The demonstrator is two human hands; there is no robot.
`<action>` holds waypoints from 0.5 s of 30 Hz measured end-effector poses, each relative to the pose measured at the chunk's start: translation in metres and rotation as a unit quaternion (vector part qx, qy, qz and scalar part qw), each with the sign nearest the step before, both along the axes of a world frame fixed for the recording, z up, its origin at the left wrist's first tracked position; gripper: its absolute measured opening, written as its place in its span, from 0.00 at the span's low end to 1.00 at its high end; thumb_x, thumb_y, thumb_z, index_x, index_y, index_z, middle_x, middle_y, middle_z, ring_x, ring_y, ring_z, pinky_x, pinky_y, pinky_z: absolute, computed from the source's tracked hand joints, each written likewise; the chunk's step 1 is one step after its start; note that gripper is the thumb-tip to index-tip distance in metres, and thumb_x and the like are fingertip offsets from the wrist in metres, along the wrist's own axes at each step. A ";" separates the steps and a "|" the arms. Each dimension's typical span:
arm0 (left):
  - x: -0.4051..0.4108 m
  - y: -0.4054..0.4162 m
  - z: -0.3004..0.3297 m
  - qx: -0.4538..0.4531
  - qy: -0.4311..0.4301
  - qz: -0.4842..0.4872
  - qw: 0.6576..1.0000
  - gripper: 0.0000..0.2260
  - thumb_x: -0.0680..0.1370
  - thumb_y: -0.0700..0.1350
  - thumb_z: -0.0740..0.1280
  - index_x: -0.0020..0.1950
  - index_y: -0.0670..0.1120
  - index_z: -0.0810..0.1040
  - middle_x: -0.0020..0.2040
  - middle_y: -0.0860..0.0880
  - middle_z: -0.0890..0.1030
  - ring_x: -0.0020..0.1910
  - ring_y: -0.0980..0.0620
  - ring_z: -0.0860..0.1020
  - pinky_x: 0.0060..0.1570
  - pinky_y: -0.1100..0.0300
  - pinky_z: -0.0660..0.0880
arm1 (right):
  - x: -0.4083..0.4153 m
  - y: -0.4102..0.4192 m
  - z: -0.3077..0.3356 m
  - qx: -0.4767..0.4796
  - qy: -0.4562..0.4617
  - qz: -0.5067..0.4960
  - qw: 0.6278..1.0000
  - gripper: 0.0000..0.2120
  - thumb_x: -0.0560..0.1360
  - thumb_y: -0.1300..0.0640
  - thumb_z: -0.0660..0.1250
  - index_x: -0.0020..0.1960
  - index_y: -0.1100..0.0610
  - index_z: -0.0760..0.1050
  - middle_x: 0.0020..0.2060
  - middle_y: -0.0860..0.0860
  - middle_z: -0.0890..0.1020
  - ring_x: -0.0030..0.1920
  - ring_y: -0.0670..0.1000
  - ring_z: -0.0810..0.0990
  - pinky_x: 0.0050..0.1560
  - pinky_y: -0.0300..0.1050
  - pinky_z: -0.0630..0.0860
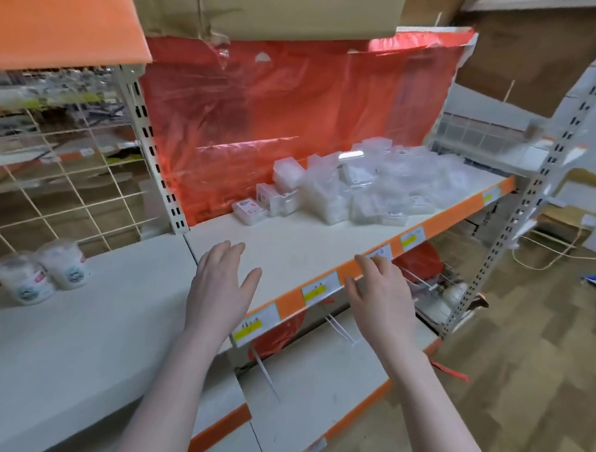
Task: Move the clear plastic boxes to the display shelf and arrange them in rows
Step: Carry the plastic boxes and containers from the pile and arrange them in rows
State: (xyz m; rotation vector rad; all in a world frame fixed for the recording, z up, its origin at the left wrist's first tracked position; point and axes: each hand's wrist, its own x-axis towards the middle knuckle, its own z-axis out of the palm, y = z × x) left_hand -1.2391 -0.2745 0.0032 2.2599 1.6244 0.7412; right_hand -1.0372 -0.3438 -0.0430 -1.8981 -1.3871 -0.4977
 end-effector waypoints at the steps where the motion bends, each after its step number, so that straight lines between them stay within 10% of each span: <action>1: 0.004 0.010 -0.001 0.002 0.002 0.007 1.000 0.23 0.80 0.51 0.60 0.73 0.46 0.64 0.74 0.48 0.63 0.73 0.50 0.57 0.69 0.58 0.55 | 0.007 0.012 -0.002 0.001 0.002 0.004 1.000 0.14 0.68 0.60 0.73 0.51 0.64 0.79 0.40 0.59 0.80 0.40 0.62 0.79 0.37 0.50 0.76; 15: 0.060 0.149 0.007 0.021 0.011 0.101 0.995 0.21 0.79 0.50 0.62 0.71 0.45 0.68 0.72 0.46 0.66 0.71 0.46 0.62 0.66 0.53 0.61 | 0.084 0.176 0.013 0.004 0.021 0.071 0.997 0.15 0.70 0.60 0.71 0.54 0.64 0.78 0.44 0.61 0.80 0.44 0.64 0.78 0.43 0.53 0.76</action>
